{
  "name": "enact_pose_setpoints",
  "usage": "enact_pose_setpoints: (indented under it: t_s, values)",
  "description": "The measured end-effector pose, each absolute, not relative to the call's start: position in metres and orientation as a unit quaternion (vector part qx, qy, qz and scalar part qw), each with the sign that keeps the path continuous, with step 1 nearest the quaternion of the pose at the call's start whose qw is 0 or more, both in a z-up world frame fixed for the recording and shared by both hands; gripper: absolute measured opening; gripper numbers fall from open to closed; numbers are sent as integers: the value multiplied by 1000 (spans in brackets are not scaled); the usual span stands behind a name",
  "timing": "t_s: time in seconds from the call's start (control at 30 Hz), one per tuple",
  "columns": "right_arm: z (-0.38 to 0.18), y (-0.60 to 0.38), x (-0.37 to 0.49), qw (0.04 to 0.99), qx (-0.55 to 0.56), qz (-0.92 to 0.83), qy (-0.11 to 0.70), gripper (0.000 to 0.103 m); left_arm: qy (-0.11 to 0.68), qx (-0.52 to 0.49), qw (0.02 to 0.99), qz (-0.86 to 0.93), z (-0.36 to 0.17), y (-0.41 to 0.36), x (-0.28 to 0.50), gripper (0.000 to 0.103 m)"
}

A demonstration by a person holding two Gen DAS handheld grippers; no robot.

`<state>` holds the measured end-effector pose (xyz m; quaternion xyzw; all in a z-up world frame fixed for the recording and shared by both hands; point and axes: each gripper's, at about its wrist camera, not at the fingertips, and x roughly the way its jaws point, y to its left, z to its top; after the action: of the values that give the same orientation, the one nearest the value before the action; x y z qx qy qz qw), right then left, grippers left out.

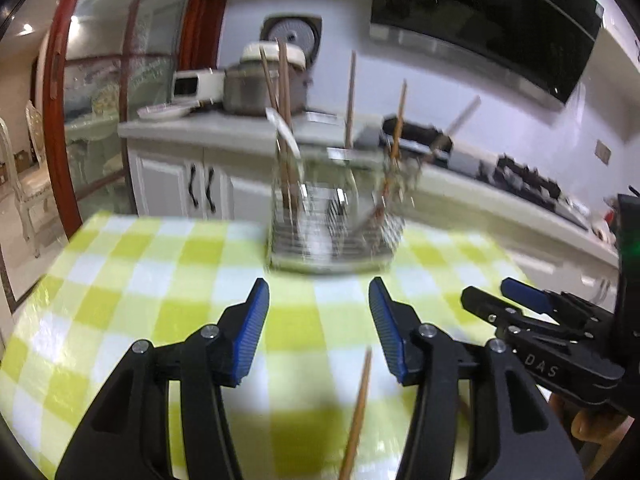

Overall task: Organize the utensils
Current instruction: 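Withdraw both open tools from the rack toward the loose chopsticks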

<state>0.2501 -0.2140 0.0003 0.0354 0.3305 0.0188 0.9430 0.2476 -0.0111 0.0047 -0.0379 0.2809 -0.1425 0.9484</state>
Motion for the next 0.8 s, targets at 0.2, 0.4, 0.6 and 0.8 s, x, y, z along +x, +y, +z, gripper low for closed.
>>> enact_pose_setpoints:
  t_s: [0.2, 0.4, 0.6, 0.8]
  values:
    - [-35, -213, 235, 919, 21, 23, 394, 58, 339, -15, 926, -166, -23, -23, 235, 50]
    - [-52, -208, 230, 902, 11, 32, 431, 58, 405, 33, 893, -194, -46, -43, 235, 50]
    - [-60, -206, 233, 893, 1, 39, 449, 56, 441, 54, 874, -195, -62, -49, 243, 42]
    - [-64, -203, 239, 886, -17, 42, 461, 50, 464, 75, 859, -203, -69, -56, 253, 36]
